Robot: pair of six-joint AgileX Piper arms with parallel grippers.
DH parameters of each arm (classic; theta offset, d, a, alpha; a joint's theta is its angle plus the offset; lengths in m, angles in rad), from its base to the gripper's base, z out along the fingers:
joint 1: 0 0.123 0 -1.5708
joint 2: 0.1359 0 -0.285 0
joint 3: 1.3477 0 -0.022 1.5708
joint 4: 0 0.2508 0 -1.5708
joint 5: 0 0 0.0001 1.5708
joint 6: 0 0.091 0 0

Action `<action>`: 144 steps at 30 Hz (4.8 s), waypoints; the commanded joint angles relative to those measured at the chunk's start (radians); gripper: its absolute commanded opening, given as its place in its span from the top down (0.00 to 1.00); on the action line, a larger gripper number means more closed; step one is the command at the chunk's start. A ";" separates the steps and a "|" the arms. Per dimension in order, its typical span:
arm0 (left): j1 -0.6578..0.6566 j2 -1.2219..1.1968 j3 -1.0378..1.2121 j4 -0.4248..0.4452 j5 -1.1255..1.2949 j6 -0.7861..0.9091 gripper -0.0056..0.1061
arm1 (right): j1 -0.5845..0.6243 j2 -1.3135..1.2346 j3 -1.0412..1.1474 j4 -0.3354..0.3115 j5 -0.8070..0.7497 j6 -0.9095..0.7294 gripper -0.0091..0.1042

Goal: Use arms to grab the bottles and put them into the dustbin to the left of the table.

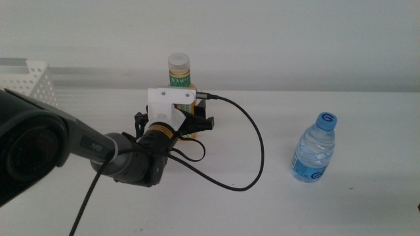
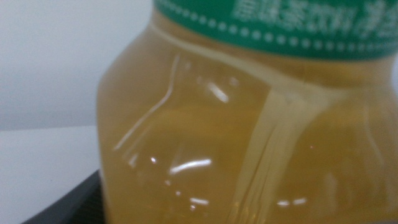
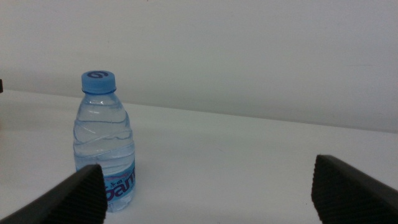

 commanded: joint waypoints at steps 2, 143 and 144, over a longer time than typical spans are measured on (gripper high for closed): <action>0.002 0.003 -0.005 0.008 -0.012 0.000 0.34 | -0.003 -0.039 0.043 -0.007 -0.012 -0.005 0.15; 0.927 -0.198 -0.746 0.173 2.170 0.649 0.97 | -0.003 -0.039 0.043 -0.007 -0.012 -0.005 0.15; 0.927 -0.198 -0.737 0.179 2.170 0.649 0.97 | -0.003 -0.039 0.043 -0.007 -0.012 -0.005 0.15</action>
